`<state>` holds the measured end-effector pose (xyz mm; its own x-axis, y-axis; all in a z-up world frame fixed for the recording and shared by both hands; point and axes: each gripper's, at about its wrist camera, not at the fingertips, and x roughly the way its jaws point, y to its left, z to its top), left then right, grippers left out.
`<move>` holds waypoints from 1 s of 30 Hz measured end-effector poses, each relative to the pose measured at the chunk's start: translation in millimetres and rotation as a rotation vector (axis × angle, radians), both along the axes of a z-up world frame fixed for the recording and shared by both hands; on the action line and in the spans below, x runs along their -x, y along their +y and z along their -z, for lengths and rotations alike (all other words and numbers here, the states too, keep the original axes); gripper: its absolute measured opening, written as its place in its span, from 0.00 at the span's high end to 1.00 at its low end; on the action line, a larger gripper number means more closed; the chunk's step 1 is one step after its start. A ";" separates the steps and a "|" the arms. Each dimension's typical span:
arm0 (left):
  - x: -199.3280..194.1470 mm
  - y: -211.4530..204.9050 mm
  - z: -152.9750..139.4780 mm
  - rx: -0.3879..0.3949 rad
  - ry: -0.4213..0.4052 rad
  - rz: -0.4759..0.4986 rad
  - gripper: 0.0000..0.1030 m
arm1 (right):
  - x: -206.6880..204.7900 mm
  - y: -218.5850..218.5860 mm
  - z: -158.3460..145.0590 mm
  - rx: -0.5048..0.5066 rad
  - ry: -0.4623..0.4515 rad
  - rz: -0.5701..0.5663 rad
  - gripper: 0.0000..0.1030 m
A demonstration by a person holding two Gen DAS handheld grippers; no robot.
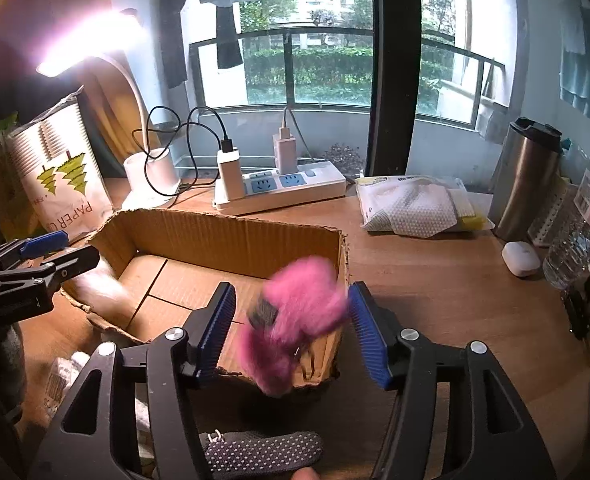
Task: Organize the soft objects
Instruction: 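Carry both held items over the cardboard box and release them inside, then grasp the grey dotted glove with the right tool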
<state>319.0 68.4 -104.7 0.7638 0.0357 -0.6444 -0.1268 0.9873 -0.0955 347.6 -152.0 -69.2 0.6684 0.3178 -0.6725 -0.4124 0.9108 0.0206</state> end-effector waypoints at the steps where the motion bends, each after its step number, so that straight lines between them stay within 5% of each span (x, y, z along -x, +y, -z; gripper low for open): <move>1: 1.3 0.1 -1.1 0.001 -0.002 -0.001 0.20 | 0.4 0.3 -0.1 0.000 0.001 -0.002 0.38; 30: 65.0 -1.9 -24.6 0.015 -0.051 -0.010 0.20 | 62.6 -12.7 -26.8 -0.006 -0.055 0.019 0.35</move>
